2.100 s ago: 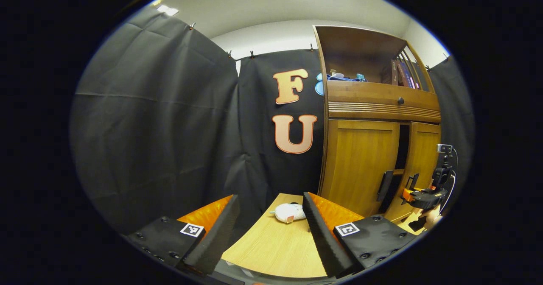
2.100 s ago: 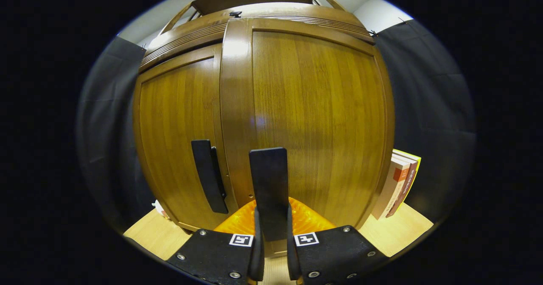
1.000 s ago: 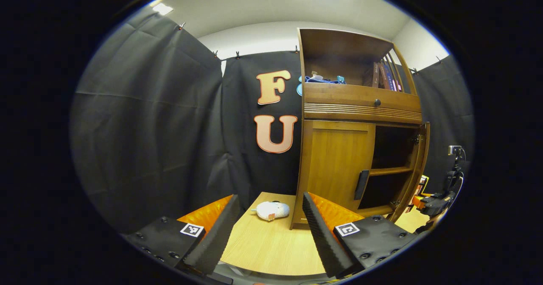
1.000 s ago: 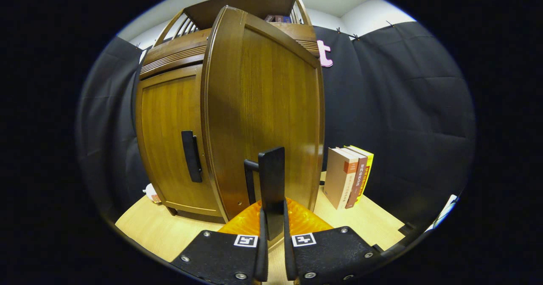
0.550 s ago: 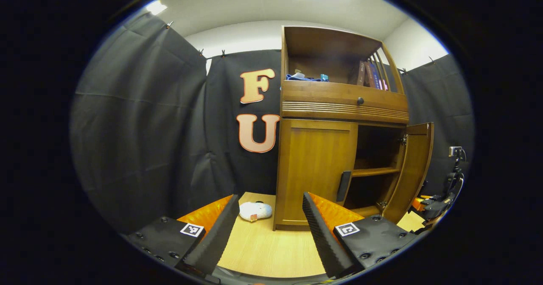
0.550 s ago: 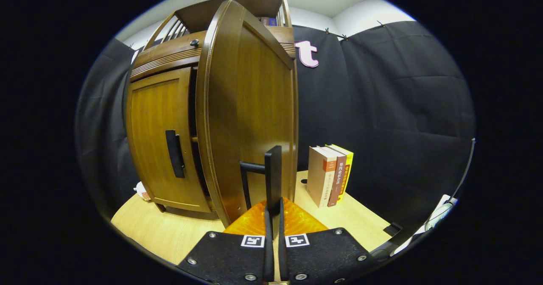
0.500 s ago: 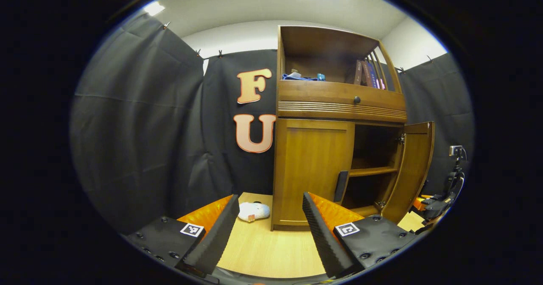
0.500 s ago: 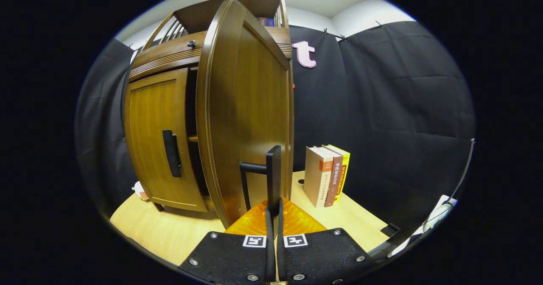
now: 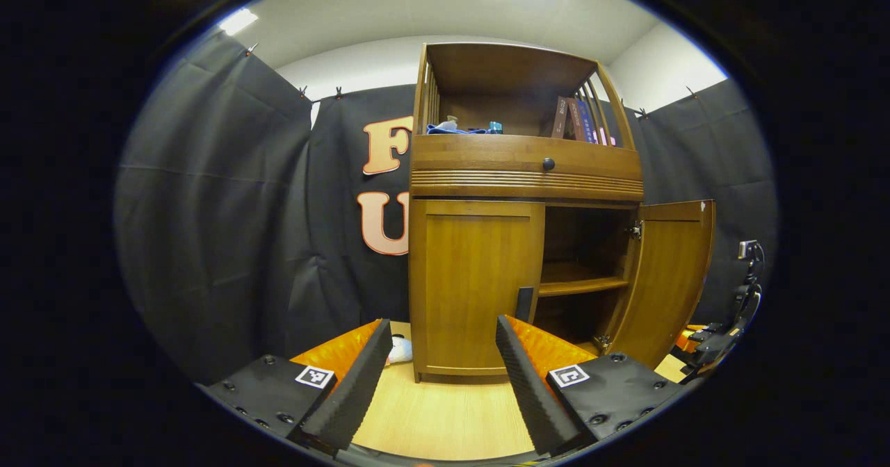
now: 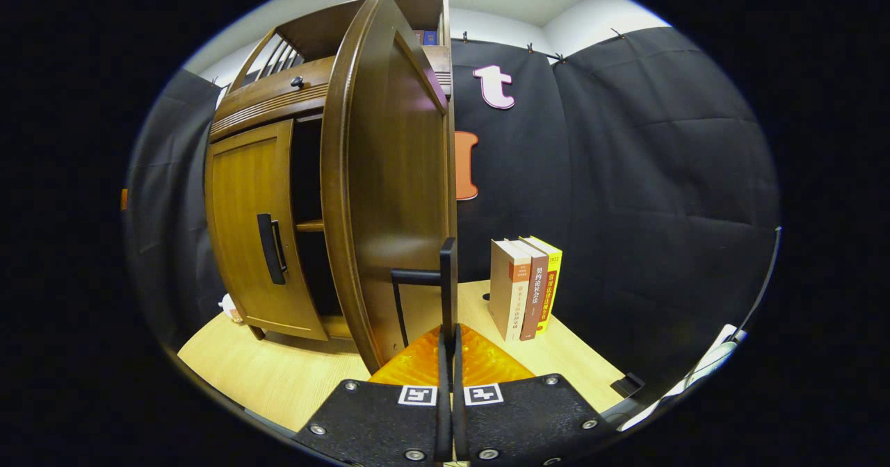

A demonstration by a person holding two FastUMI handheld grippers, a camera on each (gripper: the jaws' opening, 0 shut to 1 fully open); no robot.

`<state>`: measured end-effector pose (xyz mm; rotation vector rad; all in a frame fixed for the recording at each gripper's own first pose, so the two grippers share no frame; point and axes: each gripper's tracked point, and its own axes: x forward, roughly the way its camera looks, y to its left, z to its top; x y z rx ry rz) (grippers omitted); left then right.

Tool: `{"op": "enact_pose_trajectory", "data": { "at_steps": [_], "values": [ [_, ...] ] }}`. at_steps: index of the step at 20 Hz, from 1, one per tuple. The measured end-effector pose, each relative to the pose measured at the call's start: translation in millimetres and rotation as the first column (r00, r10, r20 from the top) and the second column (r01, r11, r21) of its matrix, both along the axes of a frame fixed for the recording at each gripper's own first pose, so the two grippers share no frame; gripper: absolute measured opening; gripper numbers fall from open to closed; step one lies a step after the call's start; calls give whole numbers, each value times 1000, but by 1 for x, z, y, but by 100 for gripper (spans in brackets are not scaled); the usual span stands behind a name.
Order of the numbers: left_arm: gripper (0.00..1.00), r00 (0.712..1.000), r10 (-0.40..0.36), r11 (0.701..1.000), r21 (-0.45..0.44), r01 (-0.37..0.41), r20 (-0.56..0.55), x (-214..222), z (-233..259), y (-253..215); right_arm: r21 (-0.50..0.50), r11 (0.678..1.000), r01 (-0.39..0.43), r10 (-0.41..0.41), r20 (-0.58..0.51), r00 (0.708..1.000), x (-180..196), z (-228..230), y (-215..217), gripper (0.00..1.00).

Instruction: Open the right door of the double-door shoe cabinet with the right hand, and open the left door with the left hand.

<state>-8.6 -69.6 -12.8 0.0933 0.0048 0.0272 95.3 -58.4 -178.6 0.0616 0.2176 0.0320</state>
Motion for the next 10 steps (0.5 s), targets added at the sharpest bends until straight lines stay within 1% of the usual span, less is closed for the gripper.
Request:
{"op": "enact_pose_trajectory", "data": {
  "at_steps": [5,10],
  "values": [
    [93,1000,7,1000,-2,-7,5,12,-3,-35,12,999,-48,48,-4,999,6,-2,-30,0],
    [93,1000,8,1000,-16,-8,-1,30,-13,-67,24,994,-105,105,-6,994,9,-3,-50,0]
  ]
}}
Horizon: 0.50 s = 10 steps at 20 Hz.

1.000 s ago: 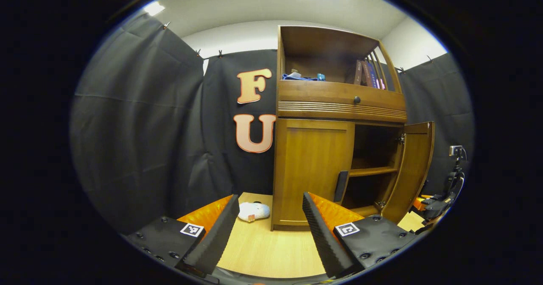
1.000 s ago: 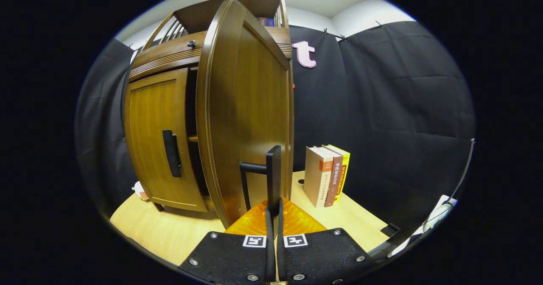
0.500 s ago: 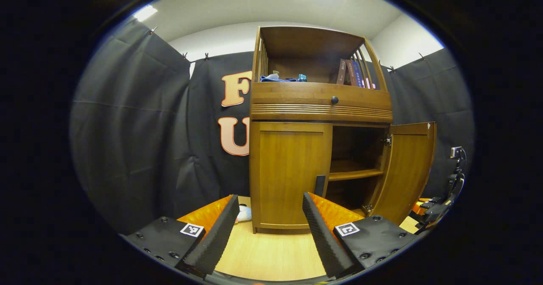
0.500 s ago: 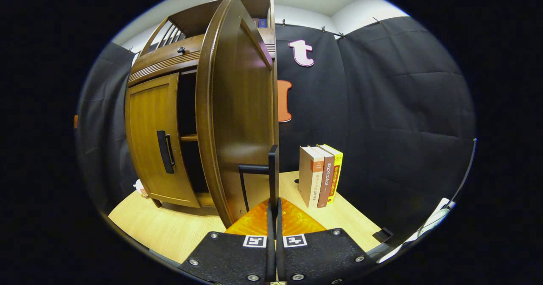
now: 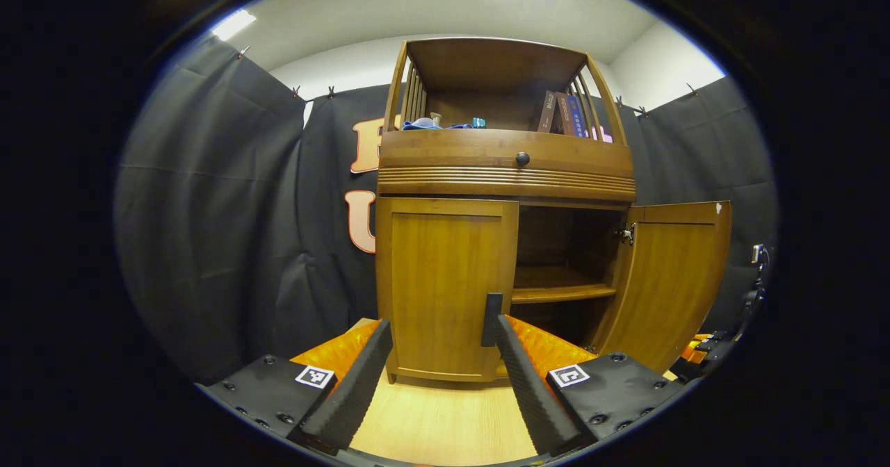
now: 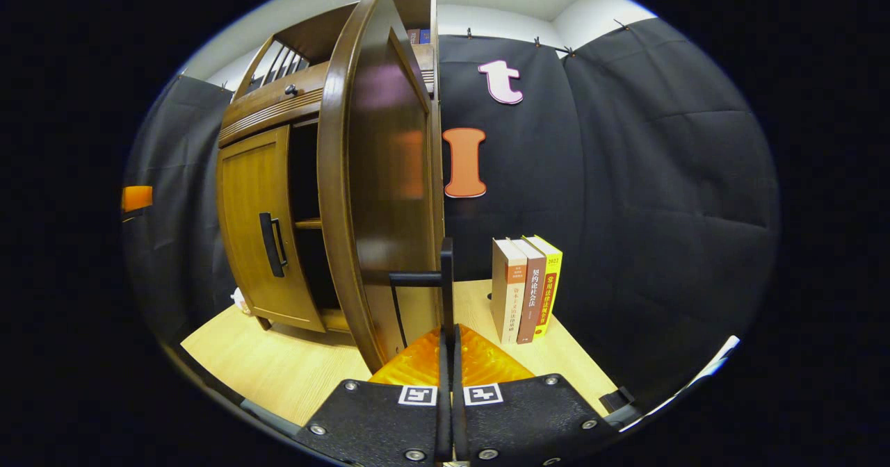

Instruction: Open the right door of the double-door shoe cabinet with the right hand, and open the left door with the left hand.

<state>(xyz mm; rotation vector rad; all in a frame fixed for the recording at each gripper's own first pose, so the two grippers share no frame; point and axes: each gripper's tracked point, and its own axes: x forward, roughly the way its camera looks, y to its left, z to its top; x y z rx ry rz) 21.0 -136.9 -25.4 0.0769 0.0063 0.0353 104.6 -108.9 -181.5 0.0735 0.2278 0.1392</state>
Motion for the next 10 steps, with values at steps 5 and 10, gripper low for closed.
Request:
{"op": "enact_pose_trajectory", "data": {
  "at_steps": [5,10],
  "values": [
    [93,1000,8,1000,-14,-8,-17,16,-15,-20,25,999,-36,36,0,999,6,-2,-14,0],
    [93,1000,12,999,-40,-13,-13,42,-36,-29,77,997,-27,27,-5,1000,3,-2,-29,2]
  ]
}}
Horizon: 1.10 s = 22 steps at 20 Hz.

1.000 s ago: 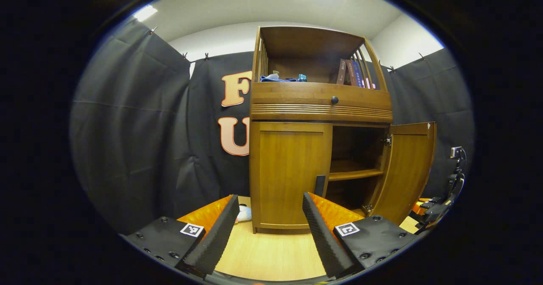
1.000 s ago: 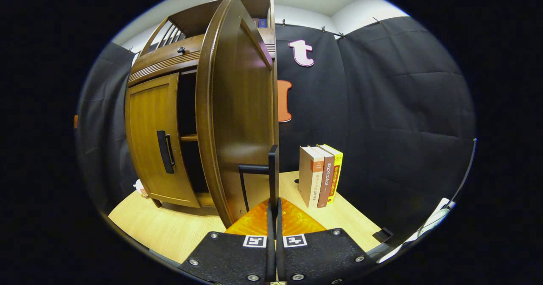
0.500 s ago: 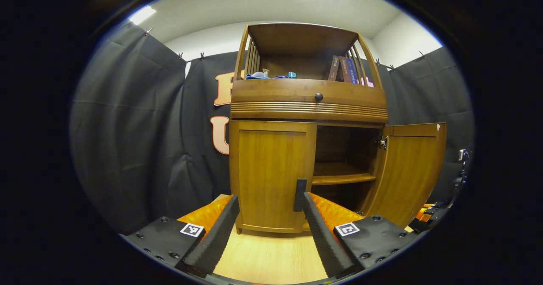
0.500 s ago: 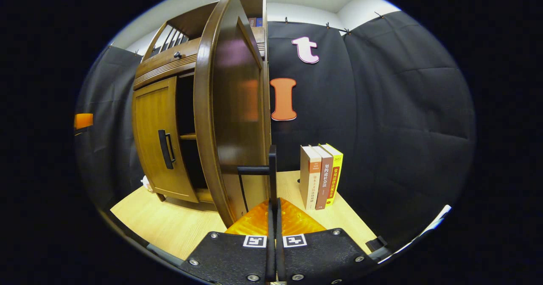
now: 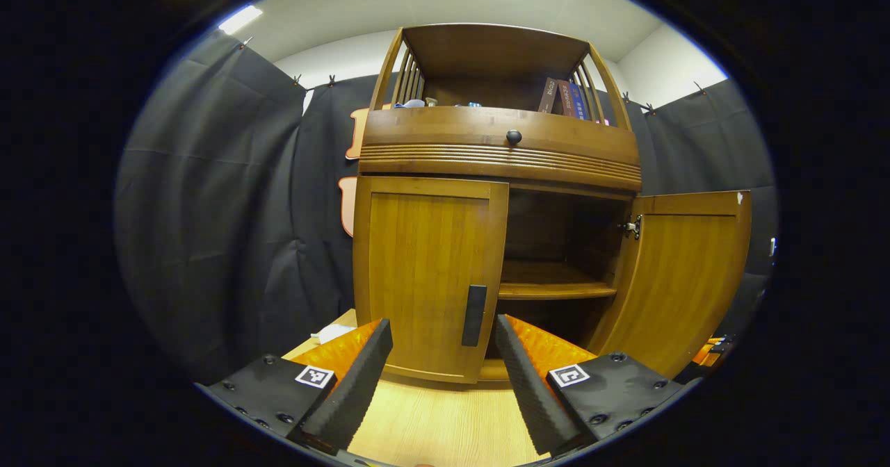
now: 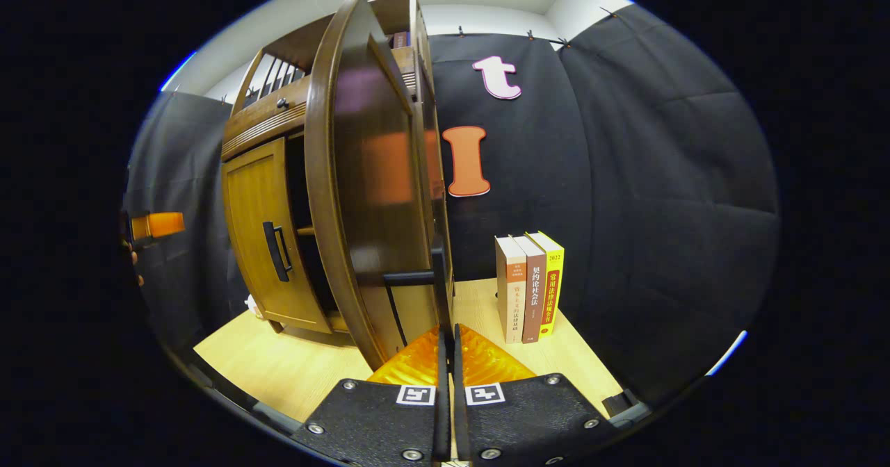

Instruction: Open the right door of the double-door shoe cabinet with the right hand, and open the left door with the left hand.

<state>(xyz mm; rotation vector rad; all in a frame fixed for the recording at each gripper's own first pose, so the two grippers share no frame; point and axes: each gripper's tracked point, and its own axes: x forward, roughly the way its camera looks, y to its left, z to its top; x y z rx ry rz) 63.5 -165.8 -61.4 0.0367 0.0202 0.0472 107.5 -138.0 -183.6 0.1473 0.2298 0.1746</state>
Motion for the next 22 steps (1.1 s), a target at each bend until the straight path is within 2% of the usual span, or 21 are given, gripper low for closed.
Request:
{"op": "enact_pose_trajectory", "data": {
  "at_steps": [2,4,5,6,7,8,10,15,18,22],
  "values": [
    [93,1000,-15,999,-29,15,-3,13,-12,-5,-12,999,37,-36,7,999,-4,2,-15,3],
    [93,1000,-21,998,-52,21,-1,27,-21,-7,-4,999,35,-35,30,999,-15,11,-22,4],
    [93,1000,-22,998,-54,23,2,36,-23,-7,-11,999,48,-48,40,998,-20,15,-27,10],
    [93,1000,-25,998,-49,25,-1,46,-29,-9,-30,997,75,-74,52,996,-24,19,-37,0],
    [93,1000,-27,999,-40,27,-7,56,-33,-9,-45,994,103,-100,64,993,-23,22,-48,12],
    [93,999,-33,999,-34,33,-12,66,-38,-10,-52,991,124,-120,71,990,-21,23,-56,7],
    [93,998,-52,998,-37,51,-30,89,-49,-15,-55,984,167,-163,63,985,-22,23,-69,13],
    [93,993,-119,993,-19,119,-27,141,-72,-28,-33,960,277,-276,33,961,-18,17,-97,66],
    [94,989,-136,991,-26,134,-52,173,-88,-35,-56,940,336,-333,47,942,-15,22,-110,97],
    [93,987,-137,990,-7,137,-80,206,-110,-29,-75,923,378,-374,58,926,-8,26,-116,99]
  ]
}}
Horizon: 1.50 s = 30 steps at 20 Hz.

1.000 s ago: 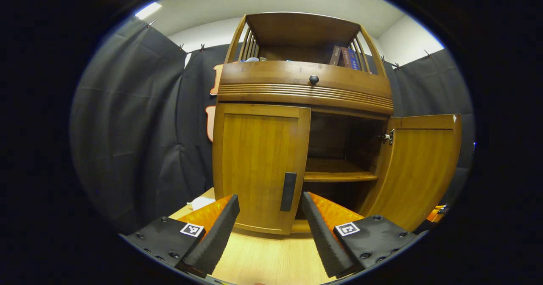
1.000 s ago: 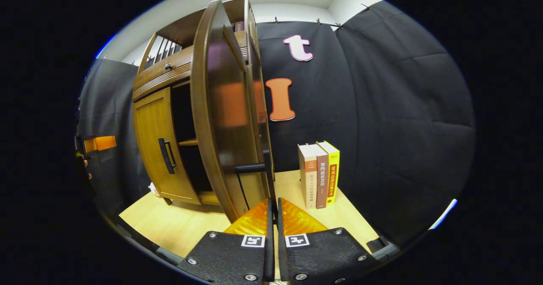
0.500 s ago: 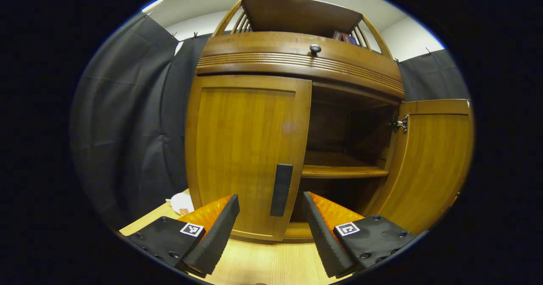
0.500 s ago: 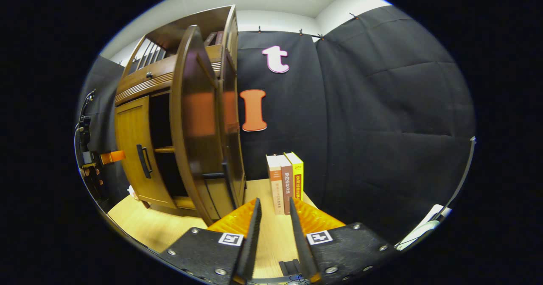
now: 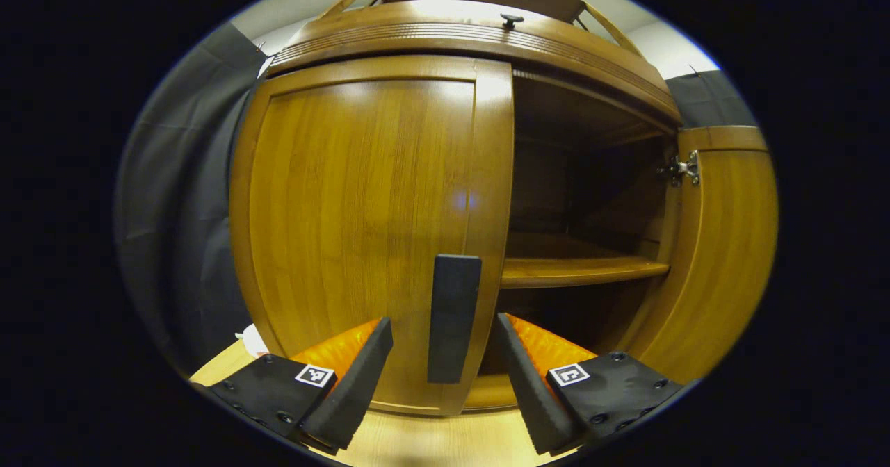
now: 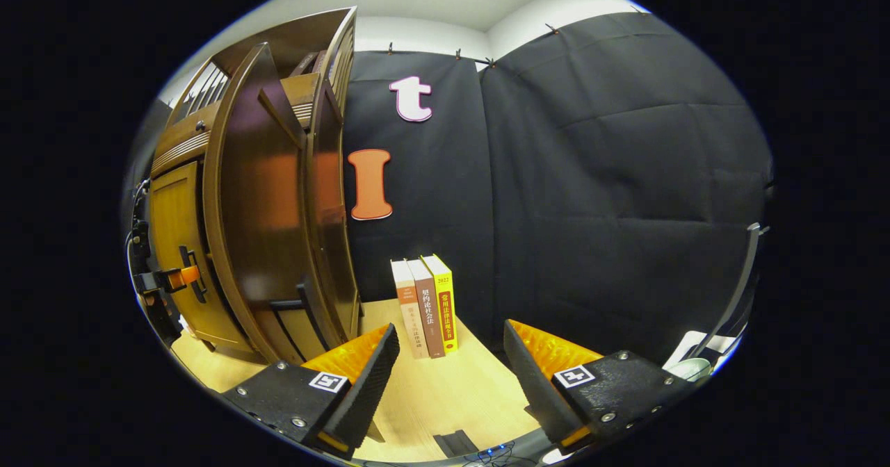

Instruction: Open the right door of the double-door shoe cabinet with the right hand, and open the left door with the left hand.

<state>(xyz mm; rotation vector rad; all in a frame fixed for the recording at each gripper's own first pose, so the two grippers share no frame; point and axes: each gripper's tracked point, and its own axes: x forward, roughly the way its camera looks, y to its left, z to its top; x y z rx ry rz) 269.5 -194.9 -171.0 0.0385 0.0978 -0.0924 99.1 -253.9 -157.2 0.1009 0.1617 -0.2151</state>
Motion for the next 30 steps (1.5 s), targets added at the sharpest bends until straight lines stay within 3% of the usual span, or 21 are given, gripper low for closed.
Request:
{"op": "enact_pose_trajectory", "data": {
  "at_steps": [3,6,7,8,10,14,16,17,18,21,23,26,30],
  "values": [
    [93,1000,-15,1000,-12,15,-15,8,-9,2,2,1000,18,-18,0,1000,3,2,2,99],
    [82,1000,-24,1000,-16,24,-1,18,-9,6,1,999,39,-39,0,999,3,2,1,99],
    [86,999,-38,999,-24,38,4,18,-9,3,1,999,44,-44,0,999,3,4,1,99],
    [74,999,-54,998,-32,54,0,17,-10,0,1,999,48,-48,2,999,4,6,1,99],
    [63,996,-90,995,-43,90,8,17,-9,-9,0,998,55,-55,5,998,4,8,1,99],
    [40,998,-67,998,13,67,21,15,-9,-8,2,998,63,-63,14,998,0,12,2,99],
    [40,998,-67,998,16,67,14,13,-9,-8,1,998,66,-66,17,998,-2,13,0,99],
    [34,998,-64,998,8,64,14,9,-9,-7,1,998,67,-67,18,998,-3,14,0,99],
    [38,998,-61,998,7,61,16,8,-9,-8,1,998,67,-67,20,998,-4,15,0,98],
    [31,998,-52,998,41,51,43,-7,-7,-4,-18,998,57,-57,24,998,-9,19,3,98],
    [31,998,-49,998,38,48,38,-18,-6,0,-39,998,45,-44,27,999,-13,22,6,87],
    [34,998,-47,998,38,46,31,-38,-6,7,-56,998,23,-21,35,999,-19,27,12,98],
    [31,999,-16,999,41,15,34,-68,-4,23,-61,998,-17,19,37,999,-27,31,17,98]
  ]
}}
